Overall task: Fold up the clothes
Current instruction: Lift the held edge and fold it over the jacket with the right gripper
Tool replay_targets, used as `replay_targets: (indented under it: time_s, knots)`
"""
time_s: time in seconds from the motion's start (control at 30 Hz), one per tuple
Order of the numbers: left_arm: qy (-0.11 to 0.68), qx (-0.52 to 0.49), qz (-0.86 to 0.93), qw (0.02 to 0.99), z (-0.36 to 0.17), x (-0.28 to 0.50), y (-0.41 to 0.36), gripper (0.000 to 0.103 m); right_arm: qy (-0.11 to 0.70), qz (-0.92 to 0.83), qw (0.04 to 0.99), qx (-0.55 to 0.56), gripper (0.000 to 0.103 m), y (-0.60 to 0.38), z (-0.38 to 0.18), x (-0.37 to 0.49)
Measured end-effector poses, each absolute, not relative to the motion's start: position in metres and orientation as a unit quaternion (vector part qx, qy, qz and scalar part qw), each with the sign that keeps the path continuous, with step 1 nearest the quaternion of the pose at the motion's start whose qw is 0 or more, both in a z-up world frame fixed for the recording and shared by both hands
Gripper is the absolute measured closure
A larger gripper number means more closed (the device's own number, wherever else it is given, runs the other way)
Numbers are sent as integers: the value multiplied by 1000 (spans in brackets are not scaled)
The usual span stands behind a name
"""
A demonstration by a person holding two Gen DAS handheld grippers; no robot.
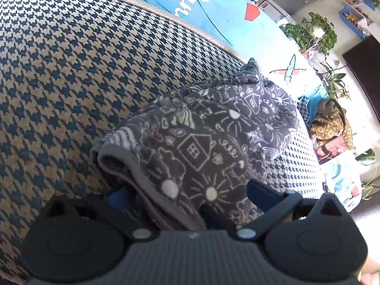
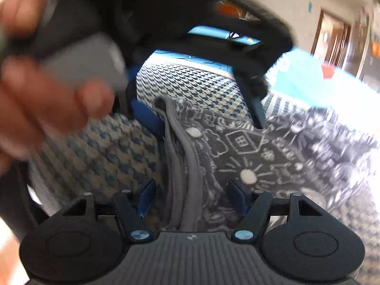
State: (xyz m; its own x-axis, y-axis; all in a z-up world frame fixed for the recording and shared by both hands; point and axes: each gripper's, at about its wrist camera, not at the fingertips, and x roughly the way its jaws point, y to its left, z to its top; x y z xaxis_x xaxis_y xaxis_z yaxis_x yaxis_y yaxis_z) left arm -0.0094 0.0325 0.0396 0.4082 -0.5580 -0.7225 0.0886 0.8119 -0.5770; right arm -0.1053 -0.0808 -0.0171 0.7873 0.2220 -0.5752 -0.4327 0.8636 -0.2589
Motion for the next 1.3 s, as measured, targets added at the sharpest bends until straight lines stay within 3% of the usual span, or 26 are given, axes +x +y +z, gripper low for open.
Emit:
replay_targets:
  time_s: [0.17, 0.2, 0.5, 0.77, 0.93, 1.2, 1.3]
  knots:
    - [508, -236, -199, 804, 40, -13, 39, 0, 268, 159, 935, -167, 79, -88, -12, -98]
    - [508, -238, -199, 804, 41, -14, 42, 0, 273, 159, 938, -142, 80, -94, -8, -95]
    - [507, -280, -206, 789, 37, -16, 53, 0, 327, 162, 928, 80, 82, -142, 5, -74]
    - [519, -288, -200, 780, 21, 10, 23, 0, 331, 163, 923, 106, 82, -143, 6, -77]
    - [523, -227, -161, 806, 15, 22, 3, 1, 332, 165, 923, 105, 82, -147, 5, -71]
    - [495, -171, -167, 835, 13, 18, -4, 66, 339, 173, 918, 112, 81, -156, 11, -73]
    - [475, -158, -162, 850, 19, 13, 0, 77, 334, 183, 918, 110, 81, -157, 13, -80]
